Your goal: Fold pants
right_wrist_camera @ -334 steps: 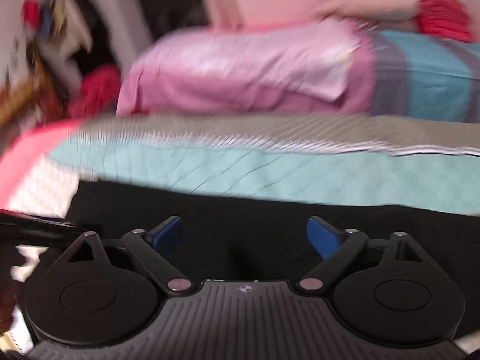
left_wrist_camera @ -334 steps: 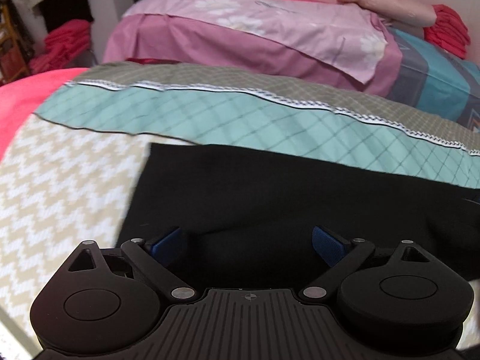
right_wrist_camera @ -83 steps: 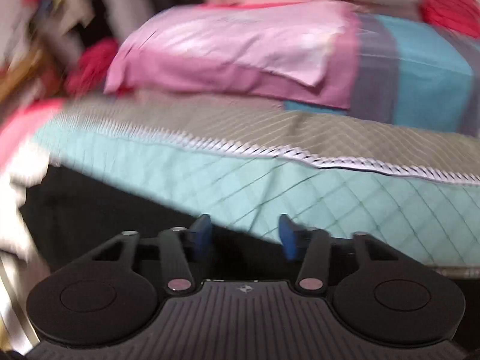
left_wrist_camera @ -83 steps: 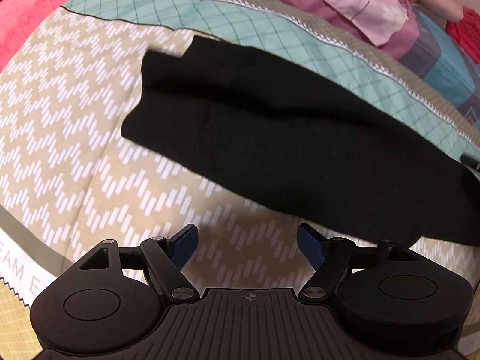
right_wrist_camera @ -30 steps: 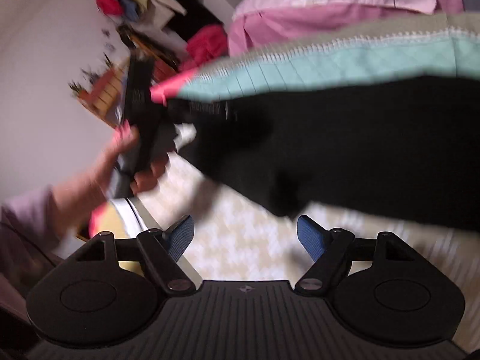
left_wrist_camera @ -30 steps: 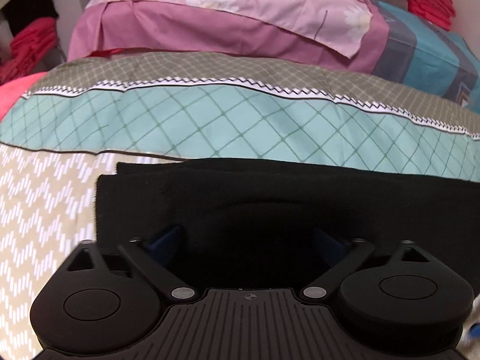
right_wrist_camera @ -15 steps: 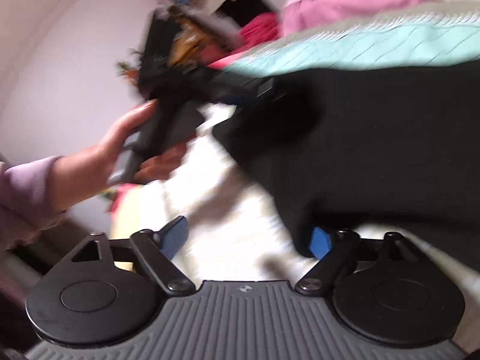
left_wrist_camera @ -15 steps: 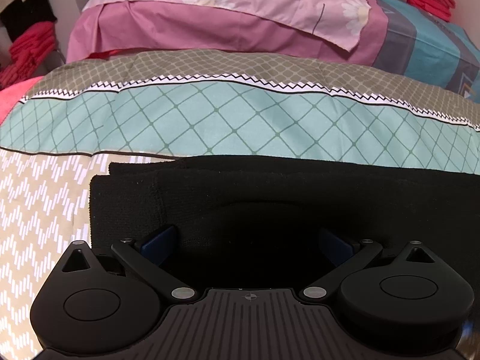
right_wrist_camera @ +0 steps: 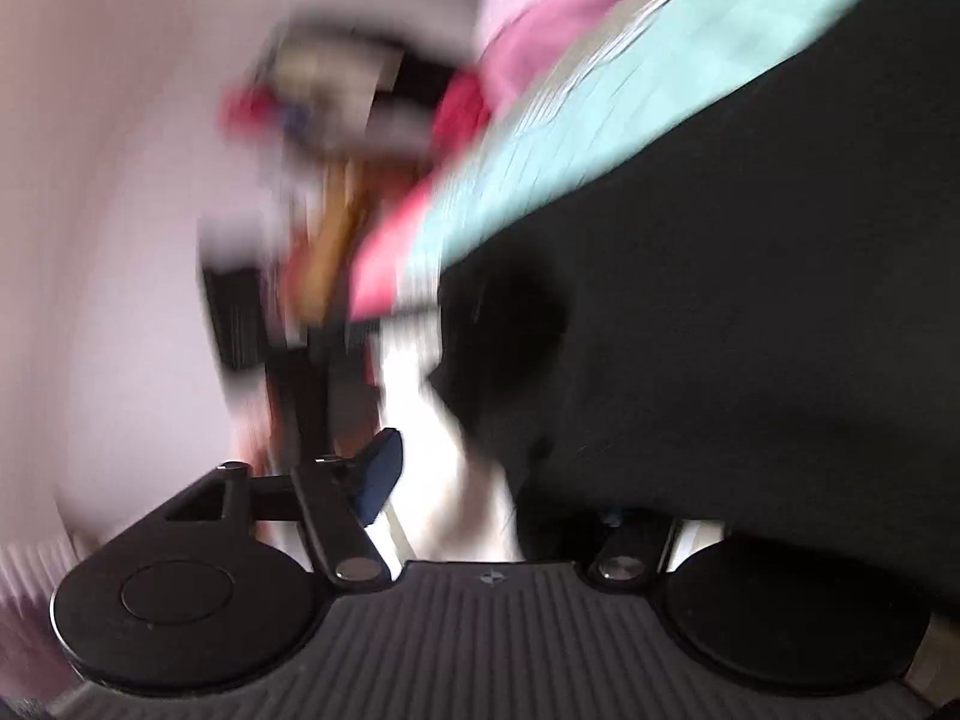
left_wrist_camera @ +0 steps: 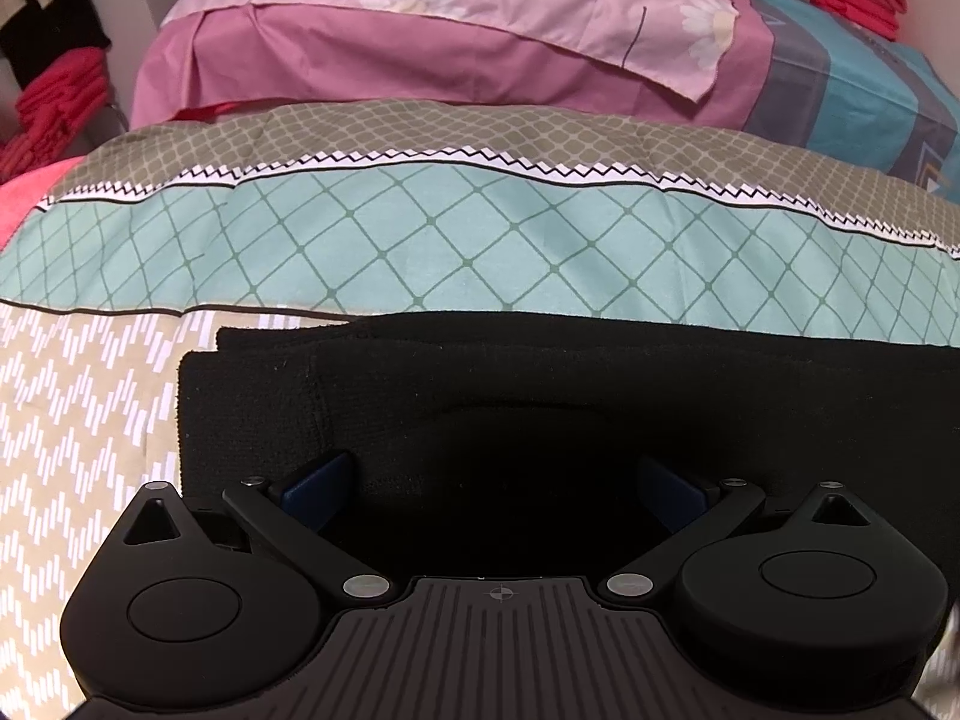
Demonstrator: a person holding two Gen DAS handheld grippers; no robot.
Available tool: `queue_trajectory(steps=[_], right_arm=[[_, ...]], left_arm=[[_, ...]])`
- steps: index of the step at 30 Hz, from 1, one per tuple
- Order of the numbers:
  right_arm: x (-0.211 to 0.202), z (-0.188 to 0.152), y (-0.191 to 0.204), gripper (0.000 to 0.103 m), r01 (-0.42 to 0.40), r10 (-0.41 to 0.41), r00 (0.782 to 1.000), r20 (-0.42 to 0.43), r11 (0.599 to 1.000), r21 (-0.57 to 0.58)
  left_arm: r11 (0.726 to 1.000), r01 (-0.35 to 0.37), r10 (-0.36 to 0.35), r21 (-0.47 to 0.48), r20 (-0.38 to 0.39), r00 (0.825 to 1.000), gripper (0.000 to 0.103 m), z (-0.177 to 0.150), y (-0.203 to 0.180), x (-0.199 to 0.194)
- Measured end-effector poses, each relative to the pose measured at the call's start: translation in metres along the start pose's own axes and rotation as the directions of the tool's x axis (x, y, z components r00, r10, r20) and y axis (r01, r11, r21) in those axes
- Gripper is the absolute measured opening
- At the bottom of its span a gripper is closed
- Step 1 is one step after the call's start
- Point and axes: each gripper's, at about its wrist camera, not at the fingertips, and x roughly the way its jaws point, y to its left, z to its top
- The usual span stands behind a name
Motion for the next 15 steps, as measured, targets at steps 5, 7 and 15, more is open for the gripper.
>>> queue_trajectory(steps=[5, 7, 15], right_arm=[[-0.013, -0.024, 0.056, 0.075, 0.225, -0.267, 0.959, -0.092, 0.92, -0.319], [-0.039, -0.022, 0.065, 0.076, 0.24, -0.265, 0.963, -0.039, 0.92, -0.31], [-0.049, 0.011, 0.013, 0.047, 0.469, -0.415, 0.873, 0.256, 0.859, -0.206]], left_arm=[[1.0, -0.008, 0.008, 0.007, 0.0, 1.0, 0.103, 0.001, -0.001, 0.001], [1.0, -0.018, 0.018, 0.01, 0.005, 1.0, 0.103, 0.0, -0.003, 0.002], [0.997, -0.08, 0.08, 0.006, 0.029, 0.996, 0.103, -0.004, -0.012, 0.003]])
